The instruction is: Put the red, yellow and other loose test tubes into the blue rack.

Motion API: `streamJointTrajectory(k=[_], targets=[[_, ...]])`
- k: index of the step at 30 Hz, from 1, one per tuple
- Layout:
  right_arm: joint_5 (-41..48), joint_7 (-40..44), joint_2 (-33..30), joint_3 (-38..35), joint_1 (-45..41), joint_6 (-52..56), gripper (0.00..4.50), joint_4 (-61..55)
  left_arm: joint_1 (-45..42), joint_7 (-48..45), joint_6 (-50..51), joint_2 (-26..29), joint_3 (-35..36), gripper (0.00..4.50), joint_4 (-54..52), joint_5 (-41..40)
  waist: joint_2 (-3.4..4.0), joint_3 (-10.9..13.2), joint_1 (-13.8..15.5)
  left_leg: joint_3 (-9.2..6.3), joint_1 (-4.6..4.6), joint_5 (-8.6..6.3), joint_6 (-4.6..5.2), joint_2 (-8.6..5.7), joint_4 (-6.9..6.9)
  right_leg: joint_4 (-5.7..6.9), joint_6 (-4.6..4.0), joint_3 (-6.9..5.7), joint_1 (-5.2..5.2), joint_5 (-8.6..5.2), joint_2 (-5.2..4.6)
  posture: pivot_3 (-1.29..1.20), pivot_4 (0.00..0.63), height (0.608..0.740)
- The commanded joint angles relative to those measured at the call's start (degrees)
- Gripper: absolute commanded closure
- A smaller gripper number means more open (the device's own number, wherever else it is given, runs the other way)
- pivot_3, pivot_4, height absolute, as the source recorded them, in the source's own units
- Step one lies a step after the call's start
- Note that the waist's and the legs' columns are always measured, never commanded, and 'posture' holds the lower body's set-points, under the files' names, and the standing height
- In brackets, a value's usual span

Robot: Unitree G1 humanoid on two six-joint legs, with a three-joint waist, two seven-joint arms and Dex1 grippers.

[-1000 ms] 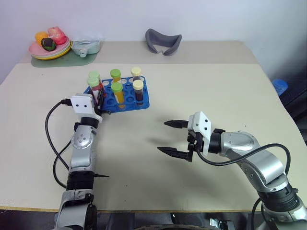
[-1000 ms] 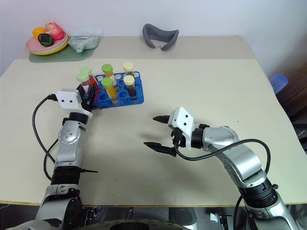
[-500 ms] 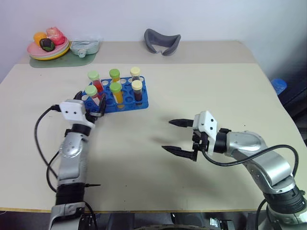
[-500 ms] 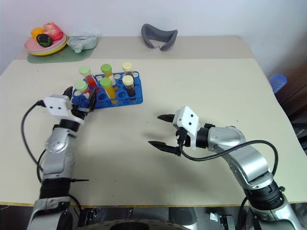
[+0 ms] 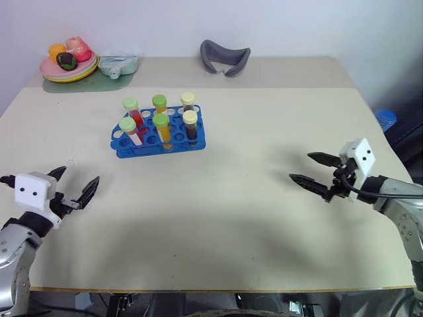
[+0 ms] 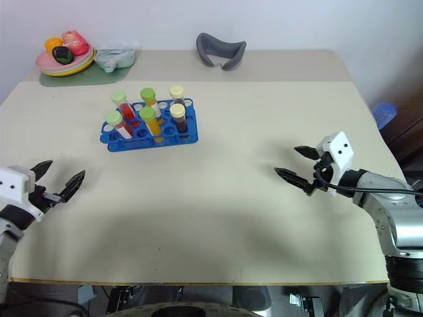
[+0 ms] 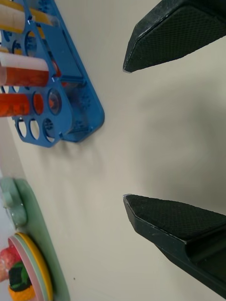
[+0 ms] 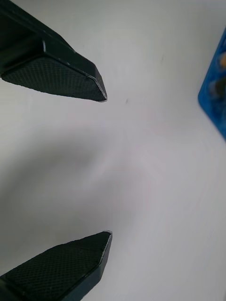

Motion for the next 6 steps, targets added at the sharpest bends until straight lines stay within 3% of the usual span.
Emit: streamJointTrajectory(k=[1, 6], targets=[[-0.66, 0.99, -0.91, -1.36, -0.32, -2.35, 0.00, 0.80, 1.03, -0.35, 0.94, -0.34, 1.62, 0.27, -3.03, -1.31, 0.00, 0.00, -0.10, 0.00, 0.00, 0.00, 0.00, 0.00, 0.00, 0.00, 0.00, 0.01, 0.00, 0.00, 0.00, 0.00, 0.150, 0.740], [-1.87, 0.75, 0.27, 0.23, -1.63, -3.58, 0.00, 2.01, 1.28, 1.70, 3.30, -2.94, 0.71, 0.27, -6.36, -1.62, 0.00, 0.00, -0.03, 0.01, 0.00, 0.00, 0.00, 0.00, 0.00, 0.00, 0.00, 0.02, 0.00, 0.00, 0.00, 0.00, 0.150, 0.740]])
